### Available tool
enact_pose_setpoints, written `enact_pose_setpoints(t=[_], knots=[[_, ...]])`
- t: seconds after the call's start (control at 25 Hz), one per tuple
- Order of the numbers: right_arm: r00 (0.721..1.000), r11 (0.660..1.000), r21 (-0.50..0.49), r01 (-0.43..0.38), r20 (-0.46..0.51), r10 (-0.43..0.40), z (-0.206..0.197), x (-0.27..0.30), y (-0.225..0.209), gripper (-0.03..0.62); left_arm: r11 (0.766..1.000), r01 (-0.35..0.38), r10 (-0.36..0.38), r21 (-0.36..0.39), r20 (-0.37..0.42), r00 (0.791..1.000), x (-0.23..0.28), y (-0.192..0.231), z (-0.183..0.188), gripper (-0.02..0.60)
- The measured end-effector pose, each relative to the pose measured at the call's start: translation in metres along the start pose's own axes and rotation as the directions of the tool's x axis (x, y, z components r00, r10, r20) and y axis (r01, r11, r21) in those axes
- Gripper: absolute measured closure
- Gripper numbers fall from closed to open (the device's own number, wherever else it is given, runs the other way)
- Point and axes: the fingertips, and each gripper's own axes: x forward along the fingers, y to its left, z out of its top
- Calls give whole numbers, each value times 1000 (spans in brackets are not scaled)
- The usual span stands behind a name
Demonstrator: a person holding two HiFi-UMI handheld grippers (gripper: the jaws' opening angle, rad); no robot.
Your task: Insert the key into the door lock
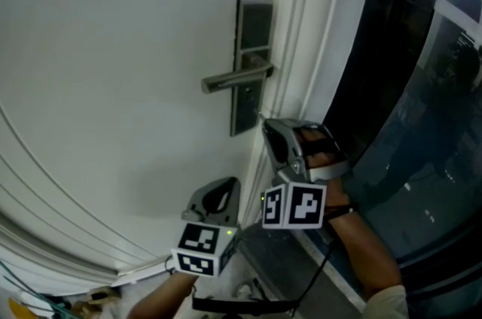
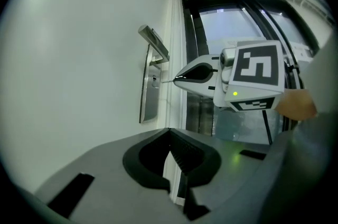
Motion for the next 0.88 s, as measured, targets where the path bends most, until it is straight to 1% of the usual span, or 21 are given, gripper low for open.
enact_pose_setpoints(t=[0.2, 0.56, 0.88], knots=[[1000, 999, -44, 13, 1, -13, -5, 12, -9, 574, 1000, -15, 15, 3, -2, 1000, 1, 0, 0, 572], [998, 996, -73, 42, 40, -39, -1, 27, -18, 574, 999, -47, 47, 2, -9, 999, 5, 9, -4, 572], [999, 993, -109, 41, 38, -37, -1, 39, -17, 574, 998, -63, 63, -1, -9, 998, 7, 16, -5, 572]])
